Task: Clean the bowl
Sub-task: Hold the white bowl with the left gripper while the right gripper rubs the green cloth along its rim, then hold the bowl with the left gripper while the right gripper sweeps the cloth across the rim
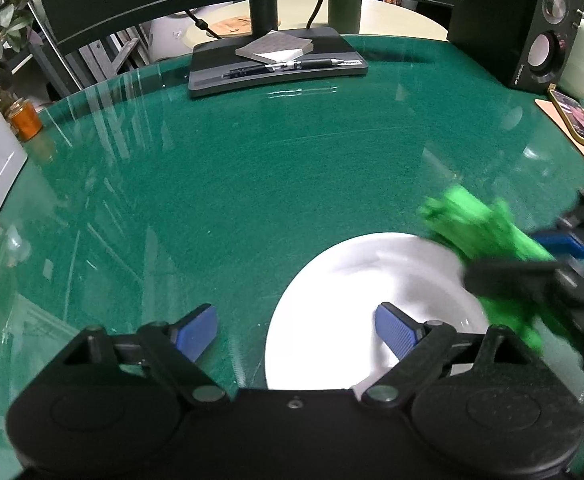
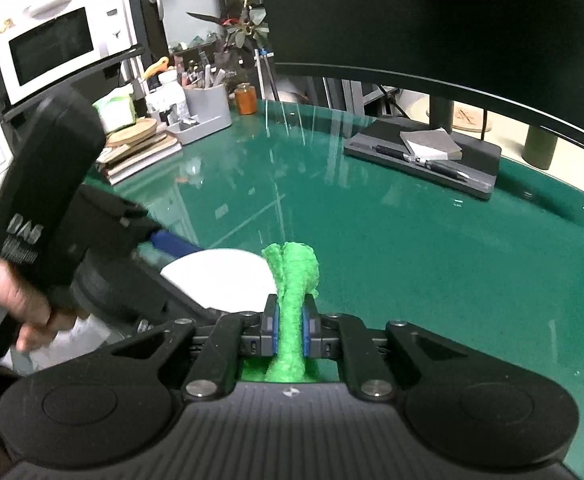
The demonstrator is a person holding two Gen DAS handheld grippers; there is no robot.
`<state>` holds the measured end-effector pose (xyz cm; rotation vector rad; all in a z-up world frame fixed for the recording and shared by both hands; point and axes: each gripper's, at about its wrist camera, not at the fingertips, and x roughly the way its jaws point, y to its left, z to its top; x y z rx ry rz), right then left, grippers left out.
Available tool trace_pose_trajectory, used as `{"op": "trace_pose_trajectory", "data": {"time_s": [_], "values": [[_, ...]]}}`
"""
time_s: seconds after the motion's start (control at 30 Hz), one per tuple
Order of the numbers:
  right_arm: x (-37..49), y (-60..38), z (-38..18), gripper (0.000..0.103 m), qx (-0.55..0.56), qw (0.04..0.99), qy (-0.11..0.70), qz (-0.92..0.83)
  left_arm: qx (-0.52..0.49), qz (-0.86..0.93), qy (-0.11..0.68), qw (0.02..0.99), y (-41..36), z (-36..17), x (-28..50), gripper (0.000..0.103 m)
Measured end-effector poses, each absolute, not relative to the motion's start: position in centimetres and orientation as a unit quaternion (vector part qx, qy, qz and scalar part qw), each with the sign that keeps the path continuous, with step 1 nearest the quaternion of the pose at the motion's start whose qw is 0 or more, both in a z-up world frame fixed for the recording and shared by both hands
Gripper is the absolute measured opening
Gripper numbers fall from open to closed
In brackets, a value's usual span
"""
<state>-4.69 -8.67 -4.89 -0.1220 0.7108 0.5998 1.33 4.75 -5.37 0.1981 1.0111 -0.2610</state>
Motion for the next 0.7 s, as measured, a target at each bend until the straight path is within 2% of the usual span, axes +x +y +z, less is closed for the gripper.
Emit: {"op": "trace_pose_trajectory", "data": {"time_s": [0.17,0.27,0.47,0.57,0.6,0.63,0.7], "values": [[-5.29,-9.35,-4.53,0.013,-0.062,0.886,0.344,0.305,0.097,-0.125,0.482,0.862,4.72,-5.37,1.4,0.089],[-4.78,-9.04,-4.53,0.023,-0.058,0.89,0.335,0.305,0.102,-0.124,0.482,0.861,4.65,-5.32,1.4,0.089],[-5.03,-8.8,-4.38,0.027,-0.065,0.889,0.332,0.309,0.101,-0.12,0.483,0.862,4.81,-5.34,1.34,0.089],[-5.38,-9.21,-4.17,0.033,-0.053,0.892,0.33,0.303,0.101,-0.117,0.483,0.862,4.91,-5.34,1.44,0.089],[-5.46,-9.4,-4.08,0.026,-0.046,0.893,0.327,0.304,0.102,-0.115,0.483,0.862,4.93,-5.33,1.5,0.089],[-5.52,-9.42,-4.04,0.006,-0.046,0.895,0.324,0.302,0.102,-0.114,0.484,0.862,4.97,-5.31,1.55,0.089],[-5.59,-9.28,-3.94,0.006,-0.056,0.899,0.314,0.299,0.103,-0.113,0.485,0.861,5.04,-5.29,1.64,0.088]]}}
